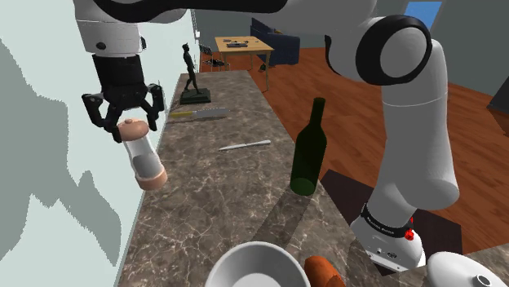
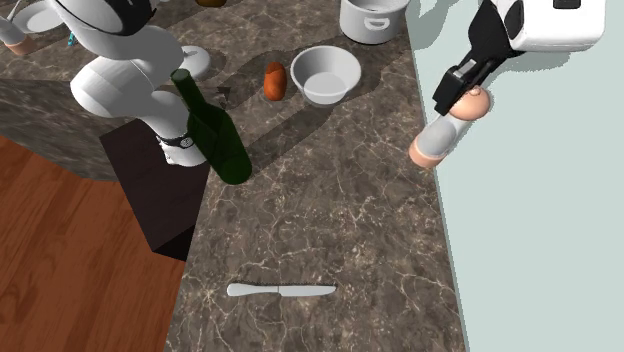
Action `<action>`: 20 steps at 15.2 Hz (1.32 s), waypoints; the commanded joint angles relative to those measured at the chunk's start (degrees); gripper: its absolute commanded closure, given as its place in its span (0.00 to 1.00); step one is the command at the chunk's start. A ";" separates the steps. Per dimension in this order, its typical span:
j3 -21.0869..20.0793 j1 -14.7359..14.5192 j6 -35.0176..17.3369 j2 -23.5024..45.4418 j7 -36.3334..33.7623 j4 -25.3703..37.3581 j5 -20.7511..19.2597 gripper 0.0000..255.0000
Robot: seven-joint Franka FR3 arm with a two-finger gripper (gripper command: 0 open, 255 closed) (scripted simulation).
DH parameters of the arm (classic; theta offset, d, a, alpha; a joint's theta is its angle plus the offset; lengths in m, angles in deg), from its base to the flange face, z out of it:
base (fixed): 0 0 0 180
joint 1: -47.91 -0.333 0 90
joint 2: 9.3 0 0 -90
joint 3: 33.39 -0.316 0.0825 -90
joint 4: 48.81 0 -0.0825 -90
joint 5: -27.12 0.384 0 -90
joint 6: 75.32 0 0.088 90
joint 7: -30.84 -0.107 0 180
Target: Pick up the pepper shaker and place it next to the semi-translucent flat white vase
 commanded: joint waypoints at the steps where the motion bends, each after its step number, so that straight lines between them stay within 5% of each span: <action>1: 0.01 -0.41 1.97 0.81 -0.18 2.74 -0.30 1.00; 2: 0.01 -0.56 2.62 1.09 -0.24 3.66 -0.41 1.00; 10: -1.46 2.95 -3.72 -20.62 -0.14 -22.98 7.65 1.00; 20: -1.00 1.19 -2.55 -42.52 -0.30 -41.97 16.30 1.00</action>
